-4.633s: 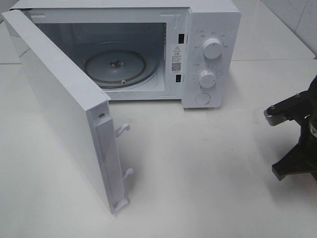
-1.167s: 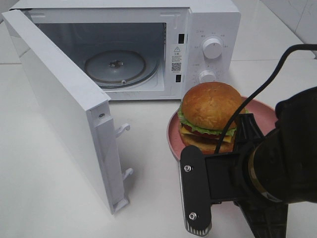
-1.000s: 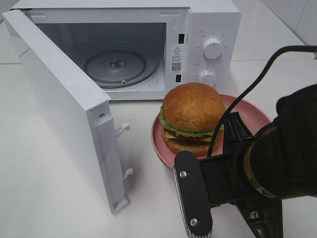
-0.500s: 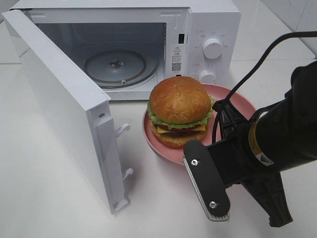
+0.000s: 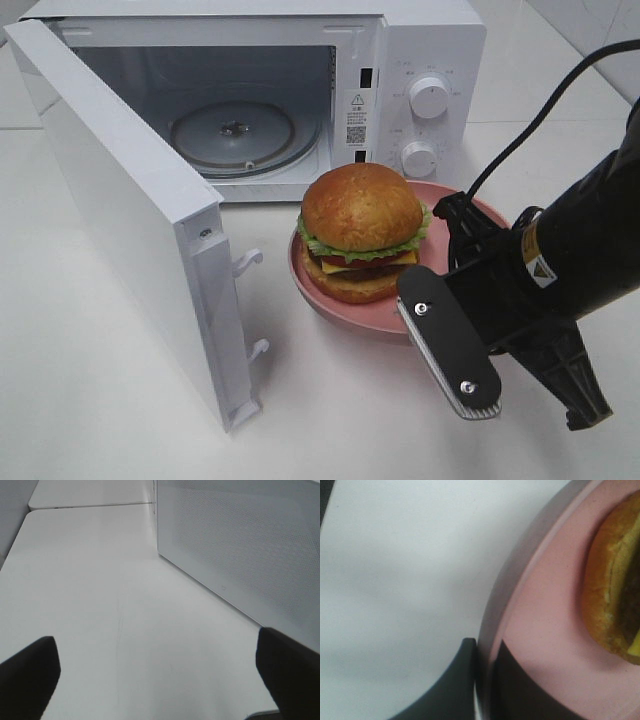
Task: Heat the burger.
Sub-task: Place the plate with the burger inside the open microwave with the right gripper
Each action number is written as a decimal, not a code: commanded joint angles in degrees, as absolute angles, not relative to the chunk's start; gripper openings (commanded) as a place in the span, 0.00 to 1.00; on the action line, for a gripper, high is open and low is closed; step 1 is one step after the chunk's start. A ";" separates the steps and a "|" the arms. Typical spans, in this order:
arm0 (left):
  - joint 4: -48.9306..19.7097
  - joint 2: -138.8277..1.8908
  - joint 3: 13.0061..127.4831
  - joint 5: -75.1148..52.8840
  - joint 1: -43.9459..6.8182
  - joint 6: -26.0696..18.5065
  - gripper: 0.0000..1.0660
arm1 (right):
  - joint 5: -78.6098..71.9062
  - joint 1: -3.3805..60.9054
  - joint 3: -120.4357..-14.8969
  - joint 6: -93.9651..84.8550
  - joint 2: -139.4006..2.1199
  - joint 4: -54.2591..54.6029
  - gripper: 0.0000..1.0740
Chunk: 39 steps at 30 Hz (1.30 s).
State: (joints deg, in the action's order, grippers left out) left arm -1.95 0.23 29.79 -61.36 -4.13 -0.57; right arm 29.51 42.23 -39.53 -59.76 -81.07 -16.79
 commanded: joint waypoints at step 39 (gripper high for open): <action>-2.01 1.26 29.62 -61.19 -4.07 -0.40 0.94 | 29.68 35.52 -53.11 -86.29 -88.01 1.60 0.00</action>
